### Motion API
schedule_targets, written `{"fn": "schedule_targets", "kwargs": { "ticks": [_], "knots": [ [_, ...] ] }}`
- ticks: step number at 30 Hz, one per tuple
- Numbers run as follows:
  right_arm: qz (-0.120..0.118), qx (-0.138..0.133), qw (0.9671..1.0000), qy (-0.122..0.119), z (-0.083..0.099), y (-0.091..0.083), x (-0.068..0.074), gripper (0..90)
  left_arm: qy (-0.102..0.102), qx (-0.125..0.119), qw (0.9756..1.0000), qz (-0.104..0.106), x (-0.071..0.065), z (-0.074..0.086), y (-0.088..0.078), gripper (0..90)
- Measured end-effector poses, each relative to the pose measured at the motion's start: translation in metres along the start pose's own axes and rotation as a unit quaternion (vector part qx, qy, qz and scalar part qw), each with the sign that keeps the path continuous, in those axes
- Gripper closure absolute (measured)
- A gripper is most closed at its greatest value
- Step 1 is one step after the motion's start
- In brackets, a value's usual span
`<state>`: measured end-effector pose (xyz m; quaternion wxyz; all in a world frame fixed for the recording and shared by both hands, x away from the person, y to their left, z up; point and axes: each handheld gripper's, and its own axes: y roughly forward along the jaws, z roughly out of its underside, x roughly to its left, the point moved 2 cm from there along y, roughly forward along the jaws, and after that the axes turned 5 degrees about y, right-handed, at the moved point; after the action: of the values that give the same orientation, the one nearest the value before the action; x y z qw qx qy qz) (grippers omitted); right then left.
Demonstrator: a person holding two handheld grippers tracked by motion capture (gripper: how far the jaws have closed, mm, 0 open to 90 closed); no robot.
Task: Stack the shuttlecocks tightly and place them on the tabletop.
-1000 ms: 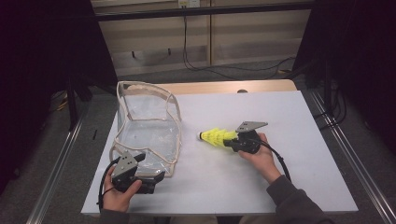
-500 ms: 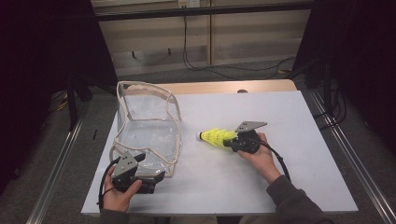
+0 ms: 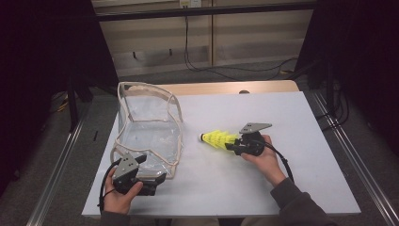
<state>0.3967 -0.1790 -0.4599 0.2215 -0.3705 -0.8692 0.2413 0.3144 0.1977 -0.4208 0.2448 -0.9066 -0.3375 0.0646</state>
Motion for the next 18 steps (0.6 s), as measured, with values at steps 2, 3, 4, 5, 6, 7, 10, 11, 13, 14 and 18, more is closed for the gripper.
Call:
{"fn": "schedule_targets", "kwargs": {
  "ticks": [2, 3, 4, 5, 6, 7, 10, 11, 13, 14, 18],
  "knots": [
    [-0.001, -0.002, 1.0000, 0.003, 0.001, -0.003, 0.000, 68.0, 0.000, 0.000, 1.0000, 0.000, 0.000, 0.000, 0.000, 4.3],
    [0.001, -0.002, 1.0000, 0.002, 0.001, -0.004, -0.001, 68.0, -0.001, 0.000, 1.0000, 0.000, 0.000, 0.000, 0.000, 4.3],
    [0.001, -0.005, 1.0000, 0.003, 0.001, -0.005, 0.000, 68.1, 0.002, 0.001, 1.0000, 0.000, 0.000, 0.000, 0.000, 4.3],
    [0.000, -0.004, 1.0000, 0.002, 0.002, -0.006, -0.001, 68.0, 0.001, 0.001, 1.0000, 0.000, 0.000, 0.000, 0.000, 4.3],
    [0.002, -0.003, 1.0000, 0.001, 0.003, -0.007, -0.001, 68.0, 0.001, 0.001, 1.0000, 0.000, 0.000, 0.000, 0.000, 4.3],
    [0.002, -0.004, 1.0000, 0.004, 0.003, -0.008, -0.001, 67.9, 0.001, 0.001, 1.0000, 0.000, 0.000, 0.000, 0.000, 4.3],
    [0.003, -0.002, 1.0000, 0.005, 0.005, -0.011, -0.002, 68.0, 0.001, 0.000, 1.0000, 0.000, 0.000, 0.000, 0.000, 4.3],
    [0.002, -0.002, 1.0000, 0.008, 0.006, -0.011, -0.001, 68.0, 0.002, 0.000, 1.0000, 0.000, 0.000, 0.000, 0.000, 4.3],
    [0.002, 0.000, 1.0000, 0.003, 0.007, -0.012, 0.000, 68.8, 0.002, 0.001, 1.0000, 0.000, 0.000, 0.000, 0.000, 4.3],
    [0.000, 0.003, 1.0000, 0.004, 0.008, -0.013, 0.001, 68.9, 0.002, 0.001, 1.0000, 0.000, 0.000, 0.000, 0.000, 4.3],
    [-0.001, 0.010, 1.0000, 0.002, 0.011, -0.012, 0.003, 80.6, 0.001, 0.001, 1.0000, 0.001, 0.000, 0.000, 0.000, 4.3]
  ]
}}
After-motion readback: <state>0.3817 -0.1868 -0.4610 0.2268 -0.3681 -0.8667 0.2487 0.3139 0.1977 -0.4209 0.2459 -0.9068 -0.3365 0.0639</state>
